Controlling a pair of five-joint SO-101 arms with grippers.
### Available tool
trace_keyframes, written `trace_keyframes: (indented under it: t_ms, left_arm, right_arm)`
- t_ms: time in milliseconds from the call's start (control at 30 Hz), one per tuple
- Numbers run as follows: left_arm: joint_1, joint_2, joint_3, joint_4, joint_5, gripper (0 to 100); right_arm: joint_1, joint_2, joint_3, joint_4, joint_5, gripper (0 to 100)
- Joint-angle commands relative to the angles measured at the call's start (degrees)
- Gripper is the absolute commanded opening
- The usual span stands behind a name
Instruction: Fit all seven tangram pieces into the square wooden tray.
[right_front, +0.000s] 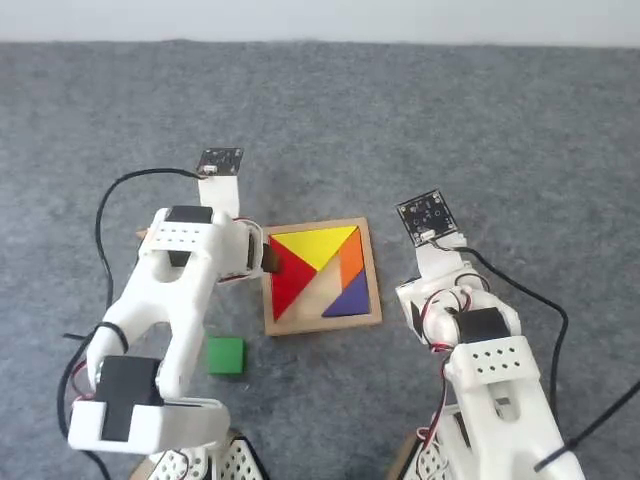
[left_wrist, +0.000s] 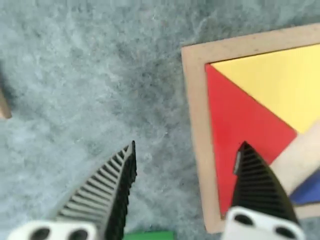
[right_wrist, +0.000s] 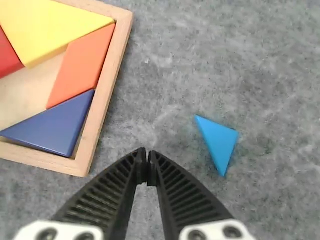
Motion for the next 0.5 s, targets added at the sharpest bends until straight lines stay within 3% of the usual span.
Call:
trace_keyframes:
  t_ms: [0, 200, 333, 467]
  left_arm:
    - [-3.7, -1.1, -5.9, 4.0, -2.5, 30]
    - [-17.9, -0.3, -17.2, 10.3, -8.3, 30]
    - [-26.9, 4.2, -23.2, 10.6, -8.2, 30]
    - [-30.2, 13.2, -26.7, 10.4, -4.7, 30]
  right_arm:
    - [-0.9, -1.2, -0.2, -0.9, 1.3, 0.9]
    - [-0.9, -1.2, -0.1, -1.2, 1.8, 0.9]
    - [-0.9, -1.2, -0.1, -1.3, 1.8, 0.9]
    - [-0.9, -1.2, -0.1, -1.3, 1.8, 0.9]
